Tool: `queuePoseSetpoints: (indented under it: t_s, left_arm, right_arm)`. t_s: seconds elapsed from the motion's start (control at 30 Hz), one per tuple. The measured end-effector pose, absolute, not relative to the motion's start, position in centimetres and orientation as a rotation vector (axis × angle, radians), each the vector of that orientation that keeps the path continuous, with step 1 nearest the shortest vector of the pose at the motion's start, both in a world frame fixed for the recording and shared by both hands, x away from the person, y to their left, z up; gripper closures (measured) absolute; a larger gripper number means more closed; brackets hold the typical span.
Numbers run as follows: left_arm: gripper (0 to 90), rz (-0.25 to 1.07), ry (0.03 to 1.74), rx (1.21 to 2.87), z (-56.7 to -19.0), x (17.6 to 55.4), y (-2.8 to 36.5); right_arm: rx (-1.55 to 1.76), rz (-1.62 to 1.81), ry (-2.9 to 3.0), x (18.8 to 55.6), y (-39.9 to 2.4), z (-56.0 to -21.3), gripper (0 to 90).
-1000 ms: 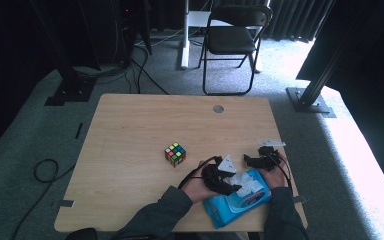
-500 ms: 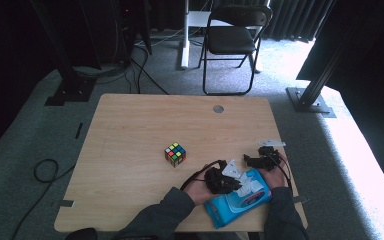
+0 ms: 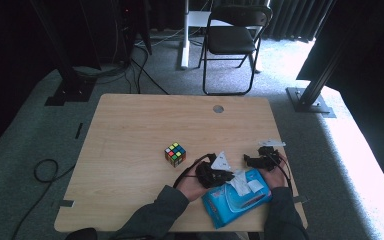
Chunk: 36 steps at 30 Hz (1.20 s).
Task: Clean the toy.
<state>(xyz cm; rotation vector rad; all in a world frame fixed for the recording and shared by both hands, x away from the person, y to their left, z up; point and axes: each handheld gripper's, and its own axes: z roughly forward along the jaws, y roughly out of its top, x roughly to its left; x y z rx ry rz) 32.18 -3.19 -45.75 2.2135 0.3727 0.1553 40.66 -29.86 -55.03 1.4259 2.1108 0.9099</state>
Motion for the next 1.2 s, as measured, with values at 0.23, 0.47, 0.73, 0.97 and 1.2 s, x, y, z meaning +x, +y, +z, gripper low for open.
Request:
queuePoseSetpoints:
  t_s: [0.23,0.47,0.73,0.97,1.2]
  left_arm:
    - [86.9,0.185,0.437,2.180,-45.5,32.7,-2.1]
    - [86.9,0.212,0.489,2.144,-45.0,33.0,-1.3]
    - [86.9,0.246,0.581,2.076,-43.7,34.2,1.2]
    - [86.8,0.269,0.604,2.051,-43.1,34.7,2.9]
    - [86.7,0.291,0.648,2.016,-42.6,35.2,4.7]
  right_arm:
    - [1.426,0.910,2.111,40.7,-29.9,-55.0,13.0]
    - [1.426,0.910,2.111,40.7,-29.9,-55.0,13.0]
    - [1.426,0.910,2.111,40.7,-29.9,-55.0,13.0]
    - [1.426,0.910,2.111,40.7,-29.9,-55.0,13.0]
    - [1.426,0.910,2.111,40.7,-29.9,-55.0,13.0]
